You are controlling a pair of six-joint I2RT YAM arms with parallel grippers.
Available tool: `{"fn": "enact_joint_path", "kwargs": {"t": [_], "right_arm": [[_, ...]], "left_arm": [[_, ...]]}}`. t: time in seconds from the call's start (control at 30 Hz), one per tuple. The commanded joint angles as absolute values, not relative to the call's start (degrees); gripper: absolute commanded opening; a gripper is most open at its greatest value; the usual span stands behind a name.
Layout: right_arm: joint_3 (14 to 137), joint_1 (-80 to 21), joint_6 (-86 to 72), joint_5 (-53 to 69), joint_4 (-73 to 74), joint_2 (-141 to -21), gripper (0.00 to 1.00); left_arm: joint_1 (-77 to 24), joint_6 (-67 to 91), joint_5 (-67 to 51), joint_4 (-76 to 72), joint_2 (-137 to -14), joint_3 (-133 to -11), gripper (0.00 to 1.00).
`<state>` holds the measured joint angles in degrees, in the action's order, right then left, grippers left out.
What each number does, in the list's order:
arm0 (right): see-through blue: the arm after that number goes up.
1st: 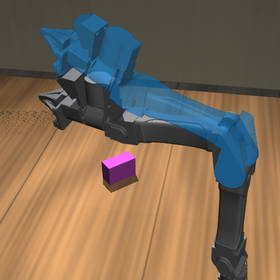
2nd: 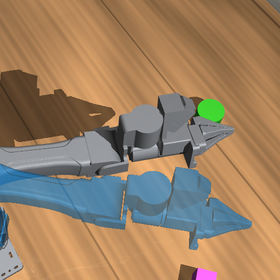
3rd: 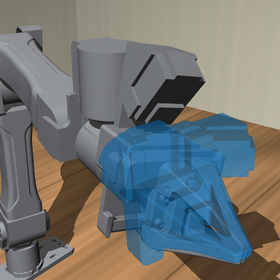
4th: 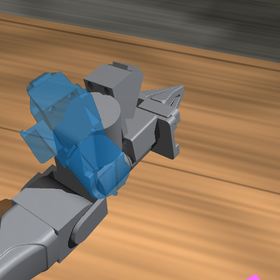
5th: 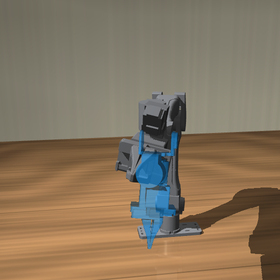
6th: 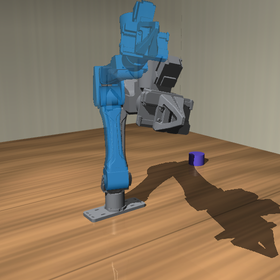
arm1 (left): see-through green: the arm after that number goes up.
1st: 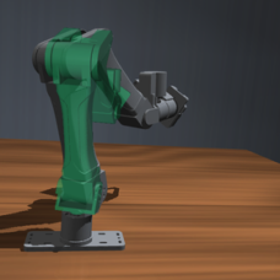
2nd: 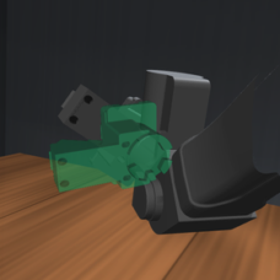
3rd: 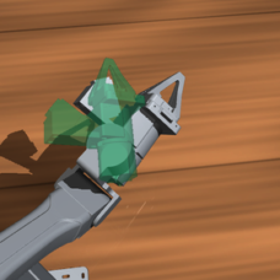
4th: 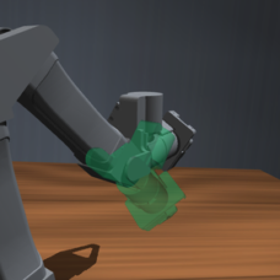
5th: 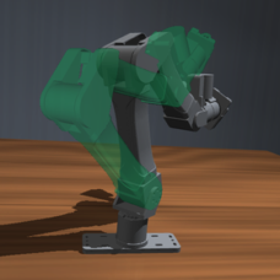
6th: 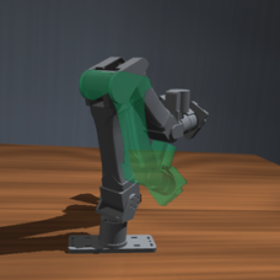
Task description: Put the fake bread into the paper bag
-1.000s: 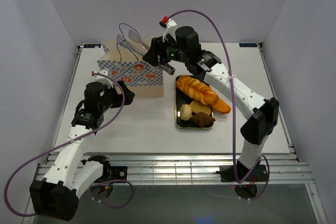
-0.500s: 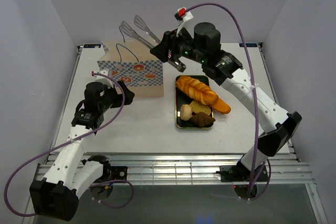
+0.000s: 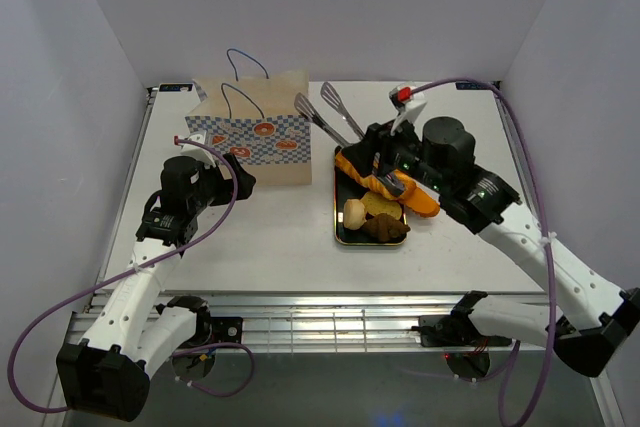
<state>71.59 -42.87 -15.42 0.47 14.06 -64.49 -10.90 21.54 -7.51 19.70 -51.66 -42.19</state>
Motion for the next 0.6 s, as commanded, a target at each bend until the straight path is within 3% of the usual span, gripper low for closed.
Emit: {"fn": "enact_joint_path", "kwargs": {"t": [0.0, 0.37, 0.57], "right_arm": [[66.7, -42.8, -16.3, -5.8, 11.1, -57.3, 0.61], [49.7, -42.8, -20.5, -13.6, 19.1, -44.7, 0.62], [44.0, -42.8, -23.7, -9.7, 21.2, -42.4, 0.61]], "left_arm": [[-11.1, 21.6, -7.5, 19.6, -51.3, -44.6, 0.98], [-11.1, 21.7, -7.7, 19.6, -51.9, -44.5, 0.98], [-11.2, 21.8, -8.3, 19.6, -52.2, -44.6, 0.98]]}}
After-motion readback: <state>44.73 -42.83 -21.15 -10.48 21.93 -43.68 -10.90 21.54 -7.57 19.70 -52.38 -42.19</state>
